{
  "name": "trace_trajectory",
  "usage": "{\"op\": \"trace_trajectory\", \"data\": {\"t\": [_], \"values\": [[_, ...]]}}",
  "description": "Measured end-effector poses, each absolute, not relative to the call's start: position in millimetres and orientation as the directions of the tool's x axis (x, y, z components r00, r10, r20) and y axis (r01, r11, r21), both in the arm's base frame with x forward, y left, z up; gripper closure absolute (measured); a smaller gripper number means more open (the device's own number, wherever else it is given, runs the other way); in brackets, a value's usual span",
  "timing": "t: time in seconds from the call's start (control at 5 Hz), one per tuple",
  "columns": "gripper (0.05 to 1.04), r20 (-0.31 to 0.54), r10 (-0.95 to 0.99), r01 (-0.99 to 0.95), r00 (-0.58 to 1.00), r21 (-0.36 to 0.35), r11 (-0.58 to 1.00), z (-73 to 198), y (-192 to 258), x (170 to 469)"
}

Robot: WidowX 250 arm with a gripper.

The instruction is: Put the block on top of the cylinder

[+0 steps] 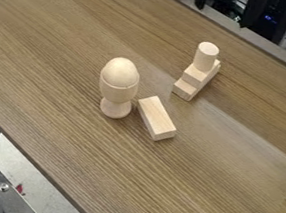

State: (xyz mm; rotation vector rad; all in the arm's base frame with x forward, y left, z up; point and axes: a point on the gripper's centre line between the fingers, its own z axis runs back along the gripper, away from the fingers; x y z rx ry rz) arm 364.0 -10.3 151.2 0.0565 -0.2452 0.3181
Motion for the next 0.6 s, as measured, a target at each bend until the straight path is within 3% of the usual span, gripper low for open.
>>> {"op": "trace_trajectory", "data": {"t": [0.4, 0.6], "values": [[0.083, 0.198, 0.411, -0.421, 0.890, 0.011, 0.907, 125.9, -8.1, 344.9], [0.083, 0.239, 0.512, -0.518, 0.825, -0.041, 0.854, 138.8, -0.8, 332.6]]}}
